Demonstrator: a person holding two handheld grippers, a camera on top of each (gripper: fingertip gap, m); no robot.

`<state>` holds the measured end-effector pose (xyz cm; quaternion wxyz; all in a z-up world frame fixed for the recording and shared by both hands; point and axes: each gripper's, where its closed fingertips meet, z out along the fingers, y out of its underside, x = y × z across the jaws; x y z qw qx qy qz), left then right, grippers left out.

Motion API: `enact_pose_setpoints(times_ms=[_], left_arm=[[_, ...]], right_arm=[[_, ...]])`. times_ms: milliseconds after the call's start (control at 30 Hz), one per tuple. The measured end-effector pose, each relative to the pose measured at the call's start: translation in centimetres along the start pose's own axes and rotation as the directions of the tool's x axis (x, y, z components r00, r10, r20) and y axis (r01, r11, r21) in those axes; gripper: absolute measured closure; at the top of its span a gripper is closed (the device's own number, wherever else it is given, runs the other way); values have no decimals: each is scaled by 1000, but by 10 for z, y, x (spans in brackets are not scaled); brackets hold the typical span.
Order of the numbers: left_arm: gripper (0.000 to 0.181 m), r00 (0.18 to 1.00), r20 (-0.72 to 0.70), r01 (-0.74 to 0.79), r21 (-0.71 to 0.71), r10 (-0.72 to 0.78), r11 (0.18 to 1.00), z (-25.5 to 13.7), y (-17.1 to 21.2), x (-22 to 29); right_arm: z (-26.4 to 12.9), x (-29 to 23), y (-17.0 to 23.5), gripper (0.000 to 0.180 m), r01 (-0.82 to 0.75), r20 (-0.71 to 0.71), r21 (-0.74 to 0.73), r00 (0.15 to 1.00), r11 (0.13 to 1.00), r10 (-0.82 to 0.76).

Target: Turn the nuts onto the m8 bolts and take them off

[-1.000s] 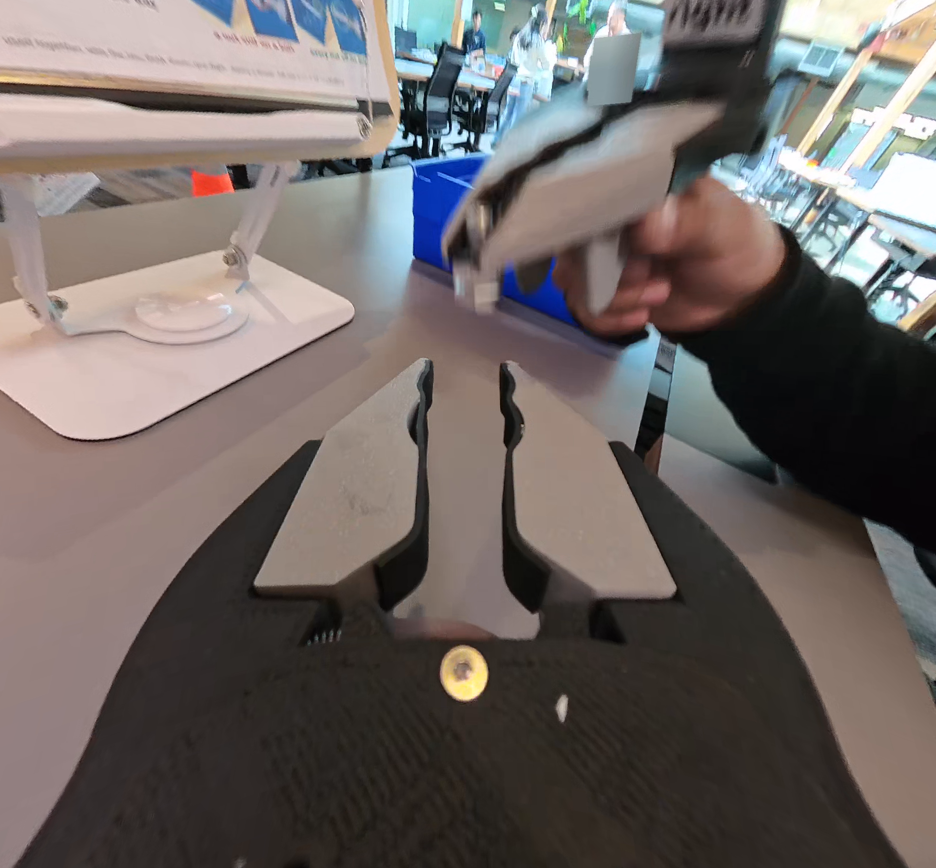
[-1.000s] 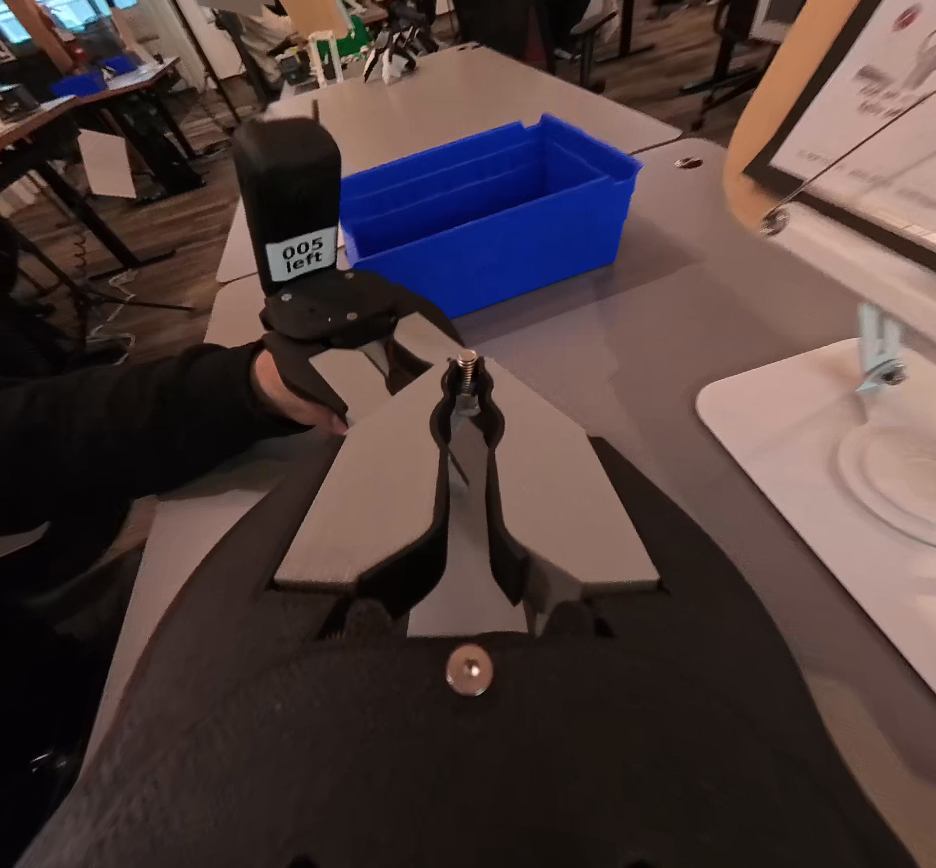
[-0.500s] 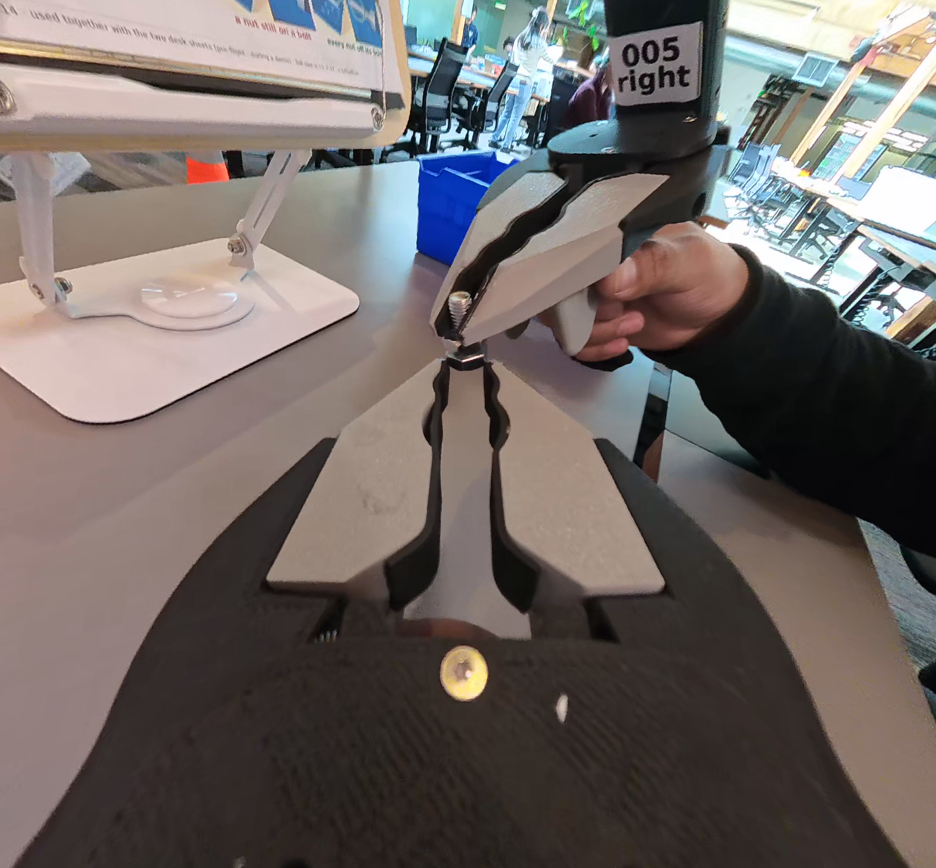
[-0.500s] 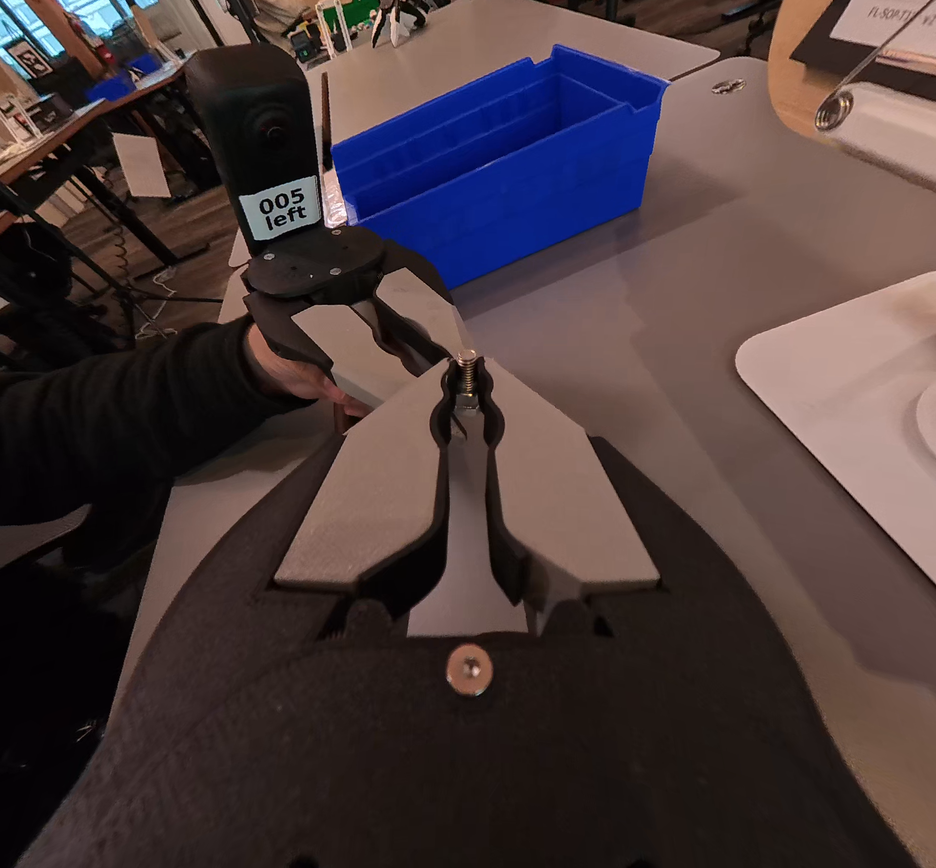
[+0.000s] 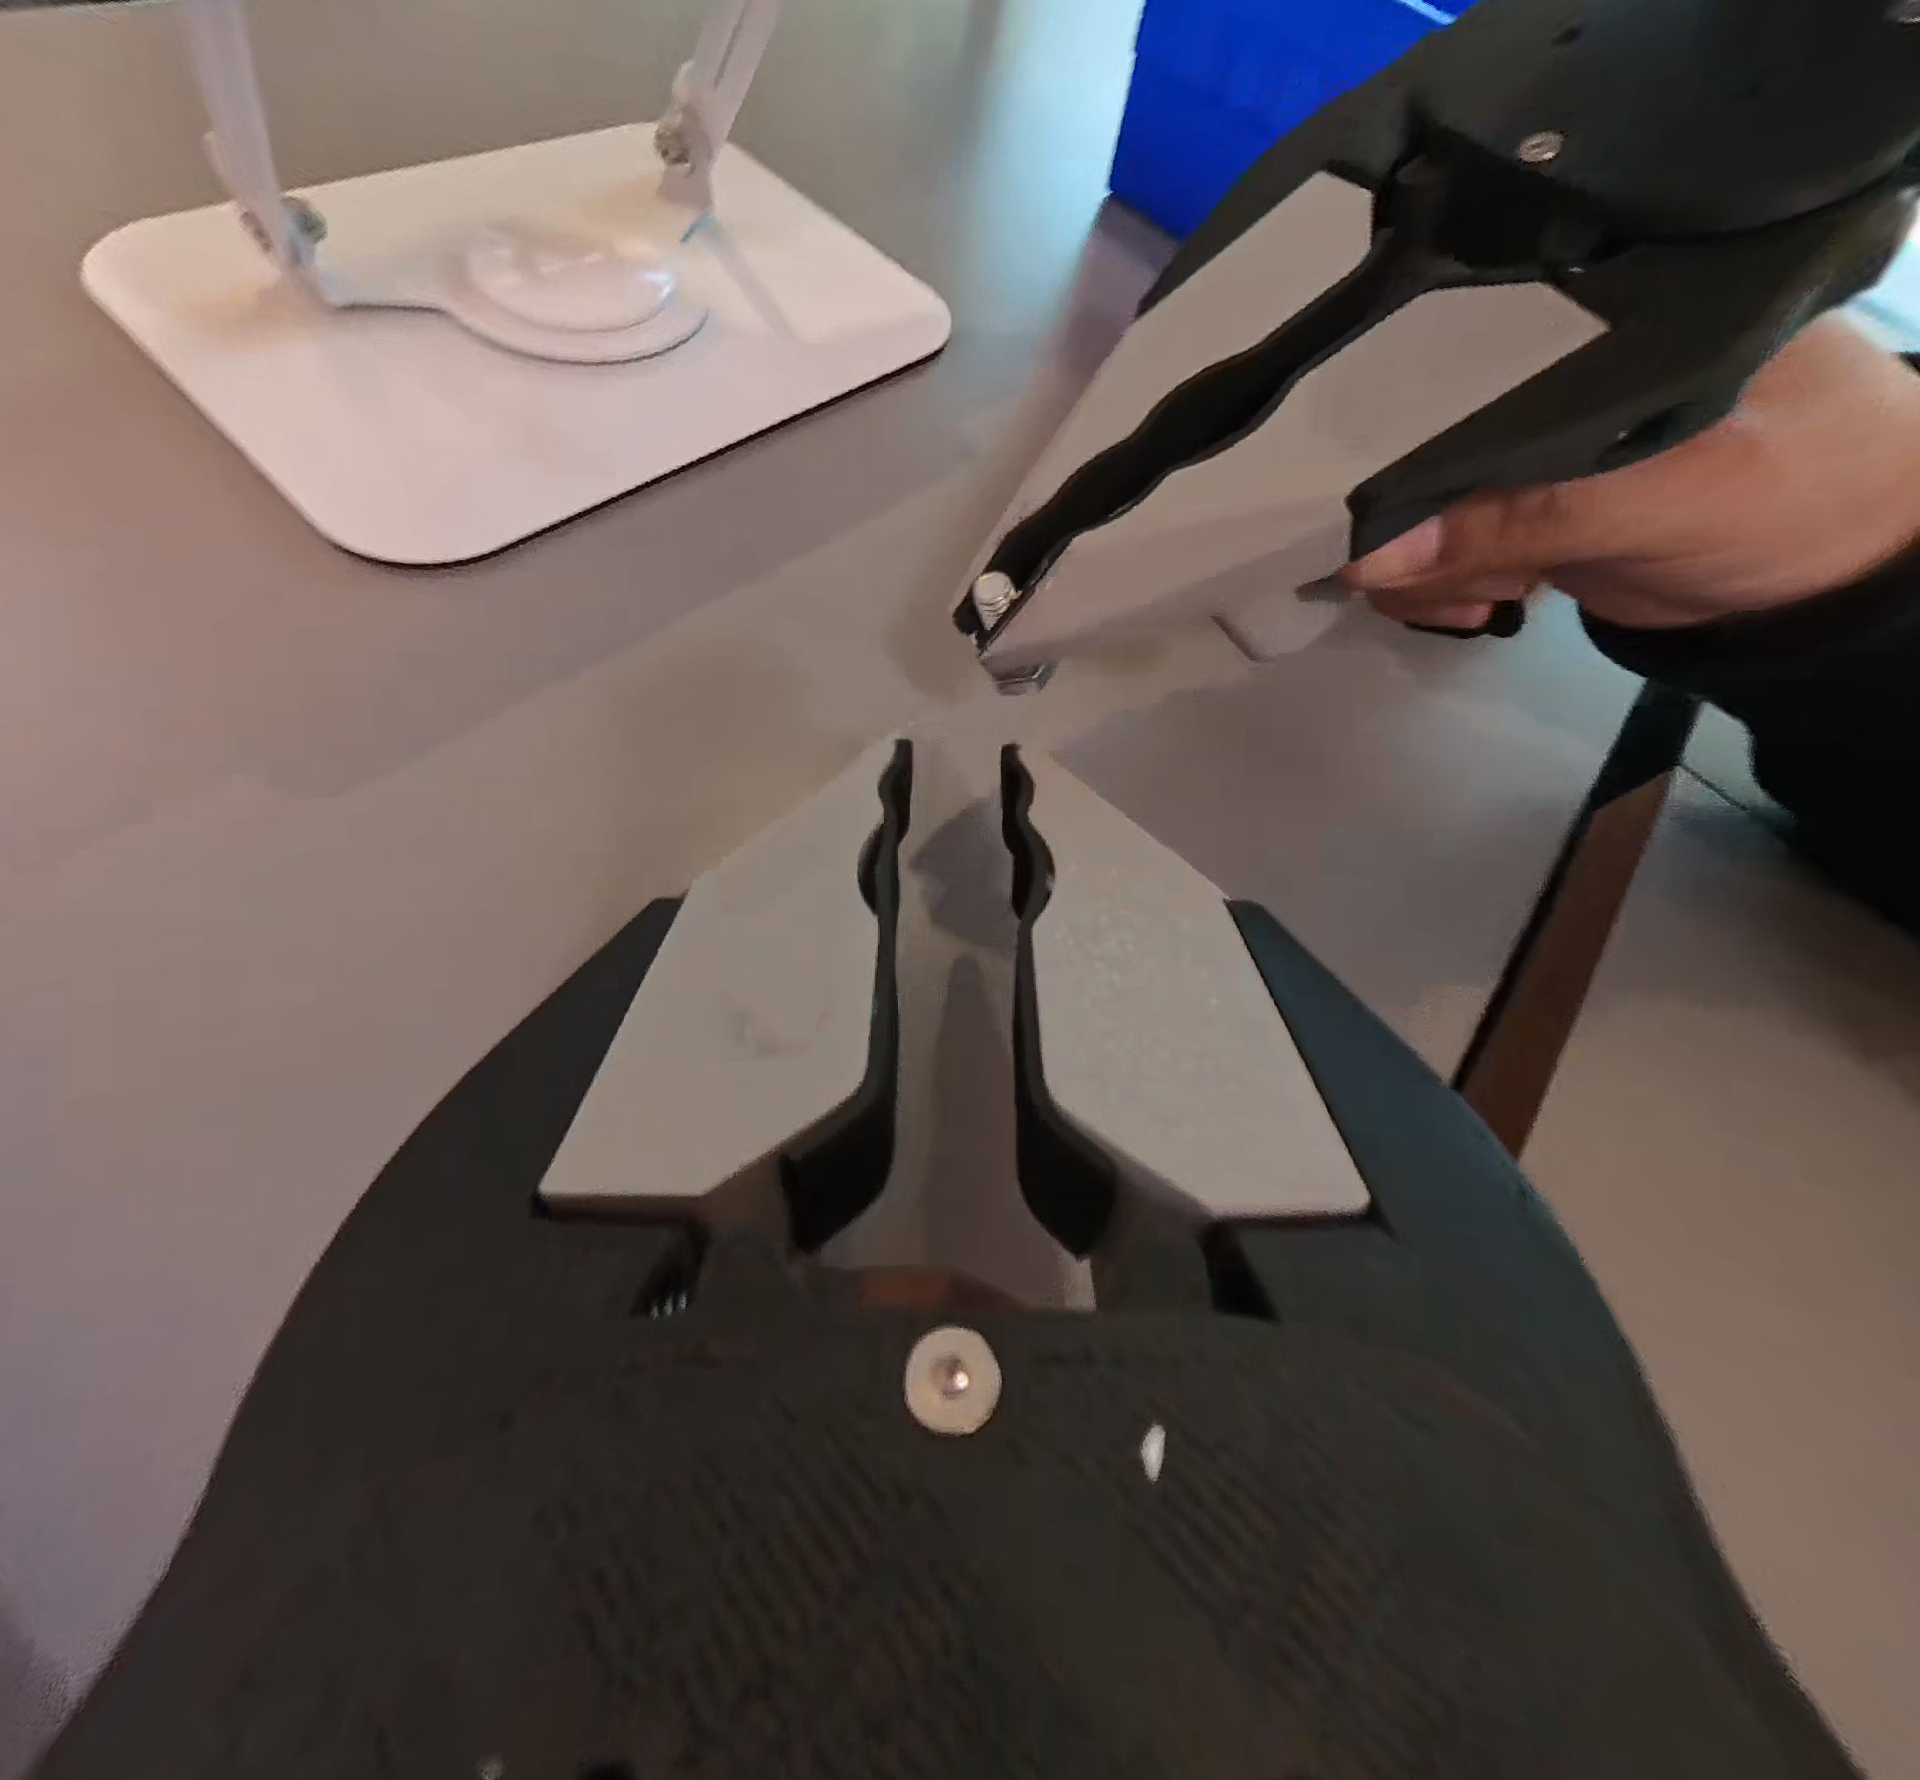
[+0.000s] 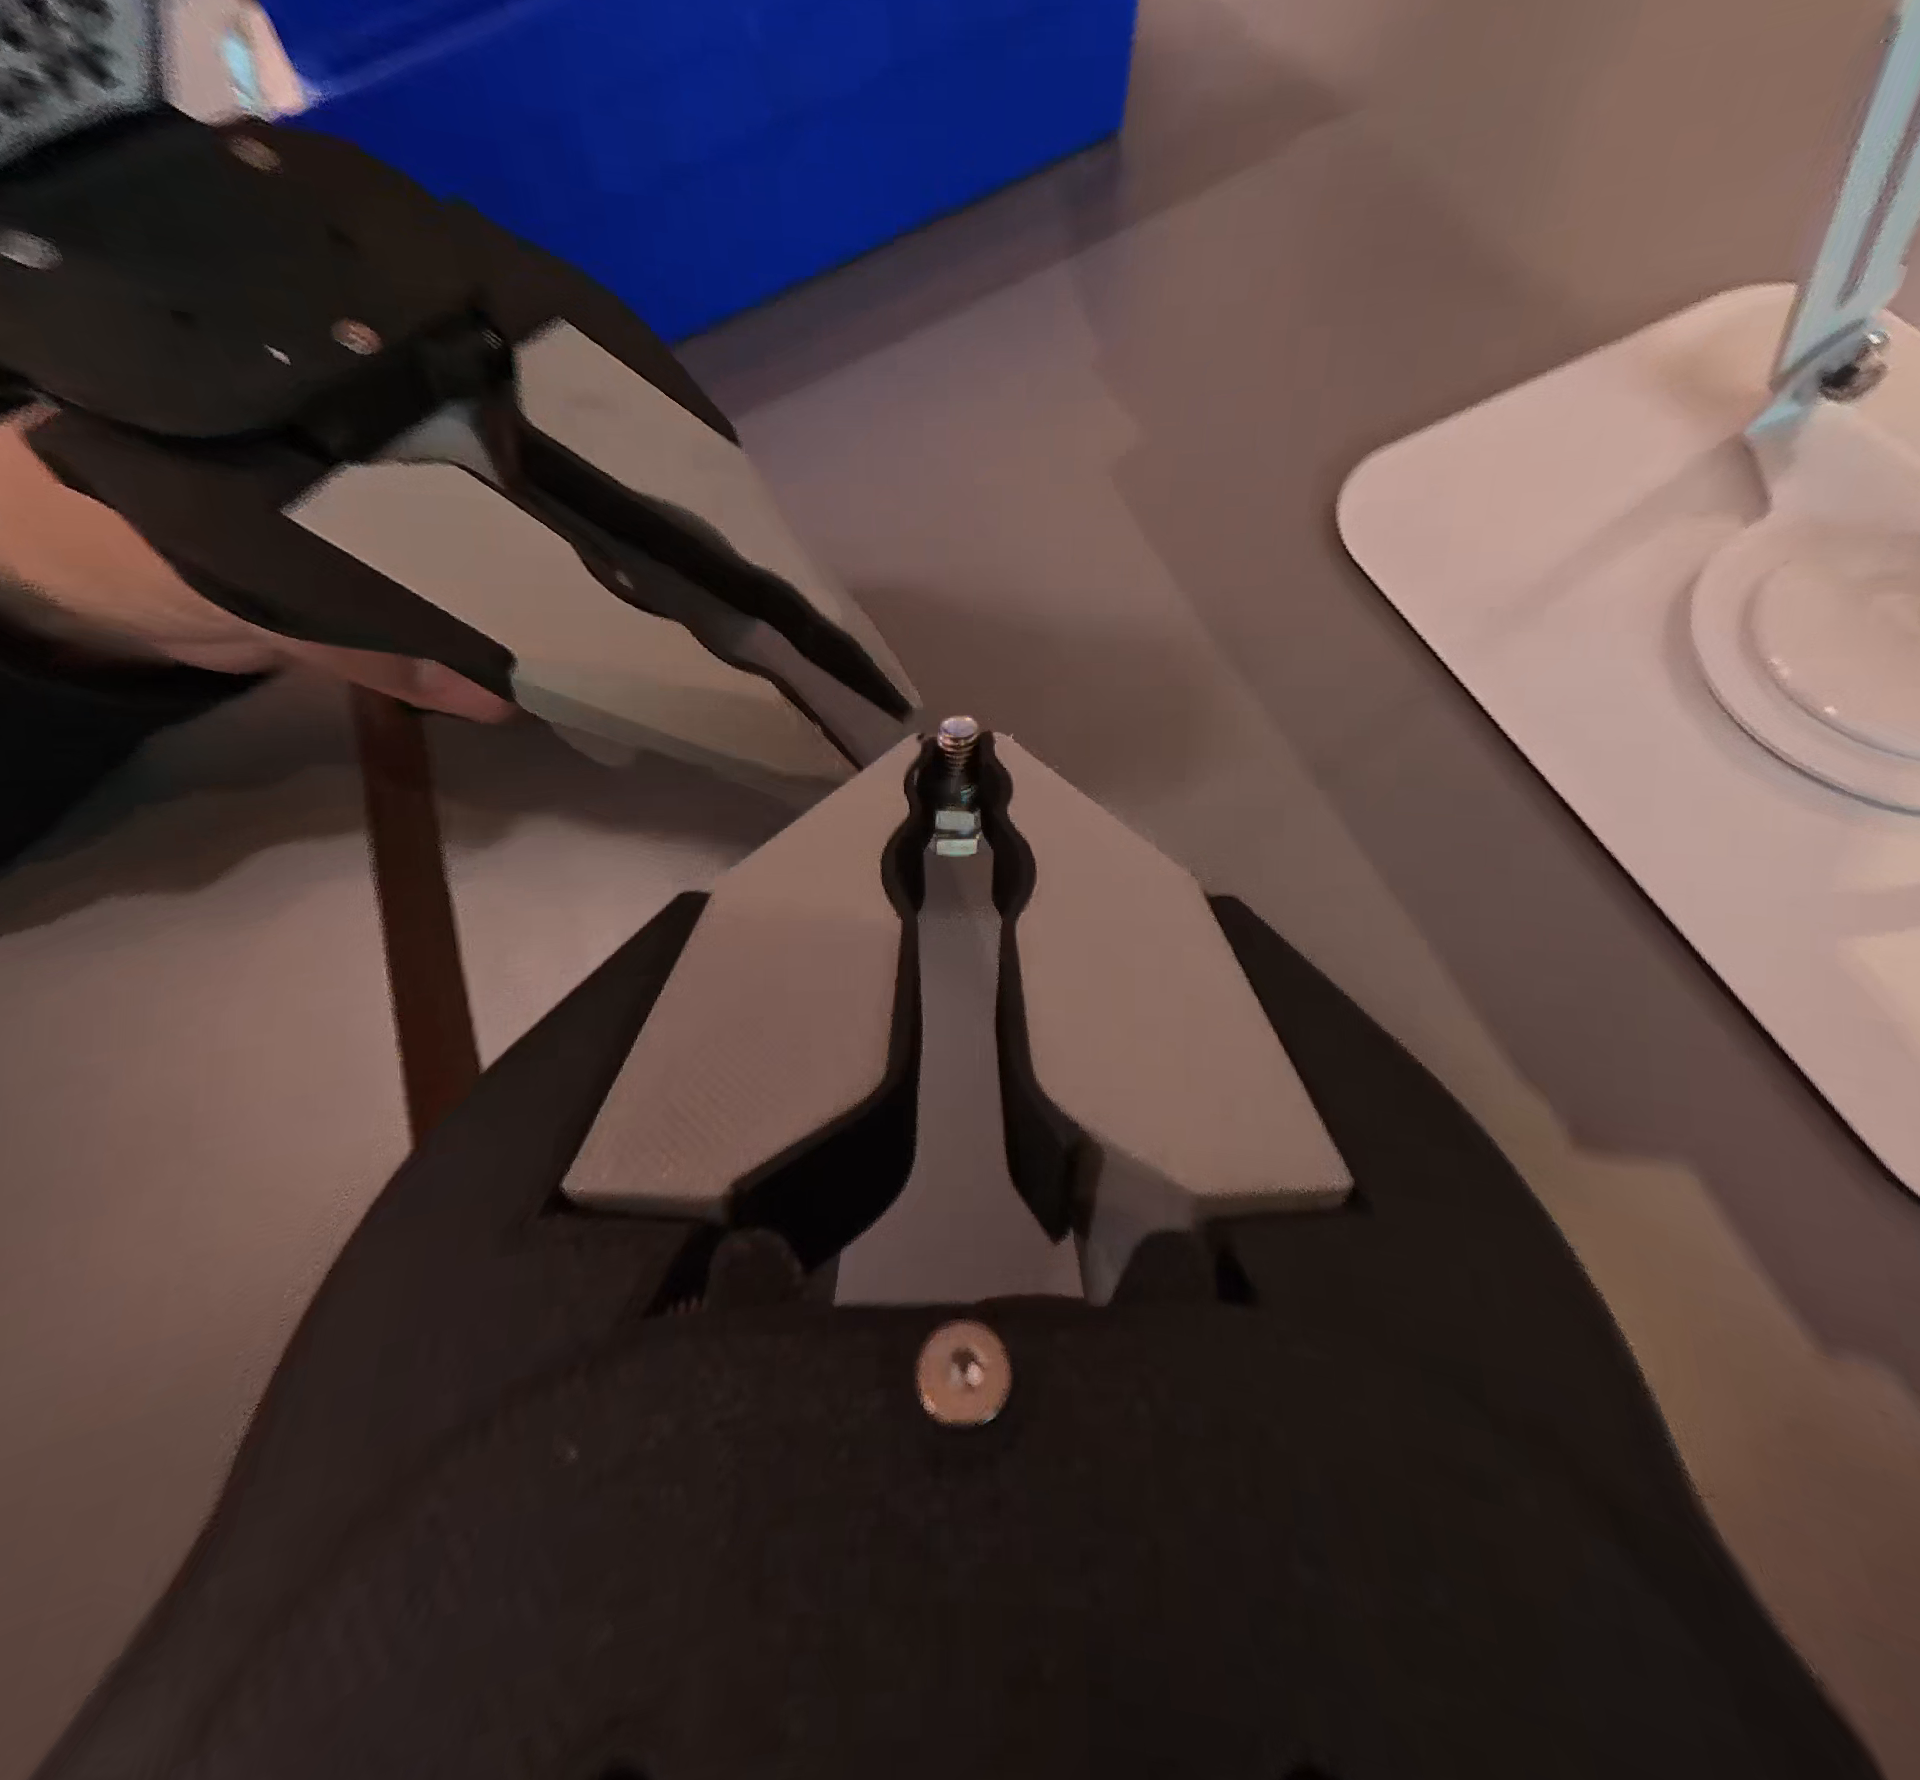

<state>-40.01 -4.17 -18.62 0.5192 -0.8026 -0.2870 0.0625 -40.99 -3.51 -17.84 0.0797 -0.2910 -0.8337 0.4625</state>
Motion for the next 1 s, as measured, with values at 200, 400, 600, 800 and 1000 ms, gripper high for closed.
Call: enact_pose_setpoints(times_ms=[200, 400, 600, 800, 1000], left_arm=[[164, 1000, 26, -1, -7, 1, 1000, -2, 0, -5], [164, 999, 39, -5, -8, 5, 1000, -1, 1, -7], [163, 999, 48, -12, -14, 12, 1000, 0, 2, -8], [163, 999, 49, -12, -13, 12, 1000, 0, 2, -9], [163, 998, 63, -15, -12, 16, 1000, 0, 2, -11]], right_arm=[[10, 15, 23, 175, 78, -130, -130, 987, 988, -95], [16, 21, 35, 175, 123, -187, -200, 969, 972, -161], [21, 20, 41, 175, 116, -194, -216, 968, 969, -160], [22, 19, 42, 175, 106, -188, -205, 971, 973, -145], [21, 19, 42, 175, 99, -186, -188, 973, 977, -135]])
